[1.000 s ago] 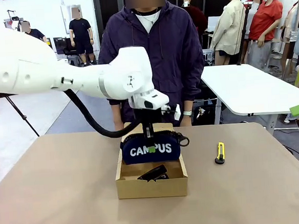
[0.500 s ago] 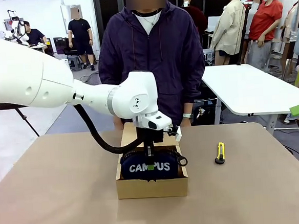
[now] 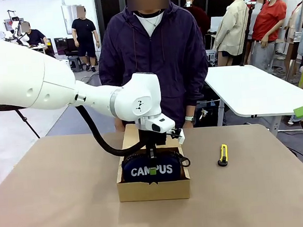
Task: Pack the items into the box.
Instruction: Pick up the item indicated by the person and place it inside the Mailer Box.
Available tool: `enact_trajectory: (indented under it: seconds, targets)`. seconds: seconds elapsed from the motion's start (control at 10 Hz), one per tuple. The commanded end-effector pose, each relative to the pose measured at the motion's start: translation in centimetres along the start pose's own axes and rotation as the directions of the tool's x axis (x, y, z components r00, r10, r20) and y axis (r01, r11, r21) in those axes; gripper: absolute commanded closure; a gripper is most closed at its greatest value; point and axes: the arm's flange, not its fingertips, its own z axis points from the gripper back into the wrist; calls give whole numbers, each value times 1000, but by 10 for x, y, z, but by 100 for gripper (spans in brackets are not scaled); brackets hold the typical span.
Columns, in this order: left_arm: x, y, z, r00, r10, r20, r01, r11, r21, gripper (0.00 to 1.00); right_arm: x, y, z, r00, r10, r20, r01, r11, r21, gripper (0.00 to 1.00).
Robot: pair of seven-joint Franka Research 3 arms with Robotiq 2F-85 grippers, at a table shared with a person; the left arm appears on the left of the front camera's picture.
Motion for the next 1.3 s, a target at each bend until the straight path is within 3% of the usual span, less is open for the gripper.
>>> enact_trajectory:
  seconds: [0.0, 0.5, 0.8, 1.0, 1.1, 1.2]
  targets:
    - [-2, 0, 2, 1000, 29, -9, -29, 1000, -3, 0, 1, -1, 1, 1000, 7, -10, -7, 1000, 3, 0]
    - [-16, 1, 49, 995, 65, 76, -68, 997, 42, 0, 1, -1, 1, 1000, 7, -10, -7, 1000, 3, 0]
    - [-42, 10, 93, 972, 167, 163, -196, 964, 180, 0, 1, -1, 1, 1000, 7, -10, -7, 1000, 3, 0]
    - [-81, -6, 143, 913, 264, 312, -304, 948, 88, 0, 1, -1, 1, 1000, 7, -10, -7, 1000, 3, 0]
    - [-107, -16, 164, 854, 354, 382, -374, 927, -24, 0, 1, -1, 1, 1000, 7, -10, -7, 1000, 3, 0]
    - [-146, -24, 190, 768, 444, 462, -433, 891, -136, 0, 1, -1, 1, 1000, 7, -10, -7, 1000, 3, 0]
